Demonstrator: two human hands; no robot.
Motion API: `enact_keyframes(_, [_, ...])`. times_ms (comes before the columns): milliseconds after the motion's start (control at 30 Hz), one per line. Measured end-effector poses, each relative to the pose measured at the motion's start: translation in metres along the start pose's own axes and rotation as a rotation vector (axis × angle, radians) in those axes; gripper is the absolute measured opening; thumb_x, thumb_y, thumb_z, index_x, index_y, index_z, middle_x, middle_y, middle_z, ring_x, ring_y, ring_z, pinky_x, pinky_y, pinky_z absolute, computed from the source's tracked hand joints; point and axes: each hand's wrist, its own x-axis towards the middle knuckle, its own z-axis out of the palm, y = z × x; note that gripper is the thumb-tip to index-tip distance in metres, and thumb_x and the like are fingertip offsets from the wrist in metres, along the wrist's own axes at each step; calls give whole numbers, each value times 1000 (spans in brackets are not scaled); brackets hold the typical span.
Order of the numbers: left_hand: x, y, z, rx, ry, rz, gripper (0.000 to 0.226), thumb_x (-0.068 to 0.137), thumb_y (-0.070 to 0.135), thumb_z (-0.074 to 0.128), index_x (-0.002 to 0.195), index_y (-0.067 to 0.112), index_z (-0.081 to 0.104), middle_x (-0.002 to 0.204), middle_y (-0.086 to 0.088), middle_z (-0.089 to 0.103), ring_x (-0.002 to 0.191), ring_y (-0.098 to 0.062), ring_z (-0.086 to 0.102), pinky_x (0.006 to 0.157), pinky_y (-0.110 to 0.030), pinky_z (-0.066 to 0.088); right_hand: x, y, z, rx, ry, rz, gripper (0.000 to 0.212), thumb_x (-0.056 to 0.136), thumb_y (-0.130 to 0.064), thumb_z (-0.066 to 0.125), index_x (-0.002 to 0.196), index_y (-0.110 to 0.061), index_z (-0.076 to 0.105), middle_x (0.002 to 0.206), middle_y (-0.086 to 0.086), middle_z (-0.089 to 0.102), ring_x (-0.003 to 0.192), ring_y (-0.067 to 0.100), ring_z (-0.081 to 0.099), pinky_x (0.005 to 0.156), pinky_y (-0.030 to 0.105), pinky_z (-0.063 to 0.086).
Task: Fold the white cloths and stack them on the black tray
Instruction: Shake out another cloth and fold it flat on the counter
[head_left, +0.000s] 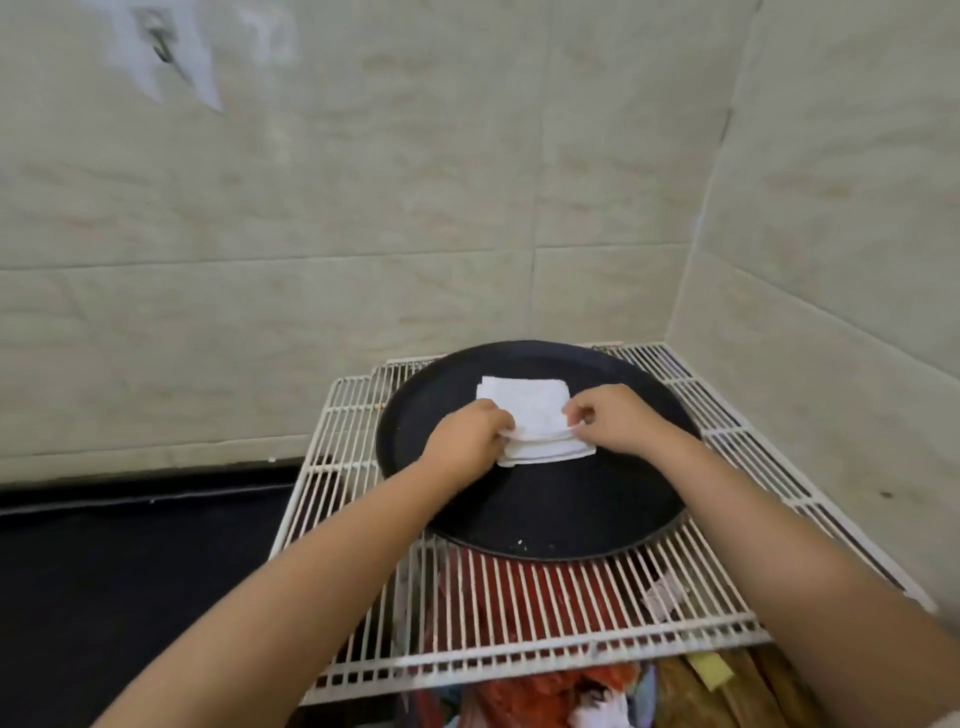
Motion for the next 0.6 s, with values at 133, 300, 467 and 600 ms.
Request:
enact_keyframes(133, [-3,3,-4,57,17,16,30,91,16,51,119,15,61,124,-4,58,113,-24,55,92,-34,46,2,6,-3,-43,-27,-62,19,80,-2,53,92,-3,68,88,5,62,83,17,54,68,21,40])
enact_keyframes(300, [-6,17,-5,41,3,70,30,92,17,51,120,10,58,122,-8,58,111,-25,55,93,-33,44,3,13,-13,3,-5,-58,19,78,-1,52,88,-5,68,85,3,60,80,16,53,72,23,39])
enact_keyframes(467, [-13,12,-1,121,-40,61,33,95,27,46,124,15,56,128,-3,54,112,-22,54,89,-35,48,-7,13,-2,-104,-134,-47,26,84,-7,51,105,-7,66,110,7,61,98,18,55,80,20,37])
enact_keyframes(600, [-25,0,-8,199,-94,20,46,95,29,45,139,18,37,141,-4,41,124,-23,45,96,-38,45,-18,1,0,-227,-135,-11,28,87,-16,49,110,-8,63,118,8,62,106,23,57,91,30,46])
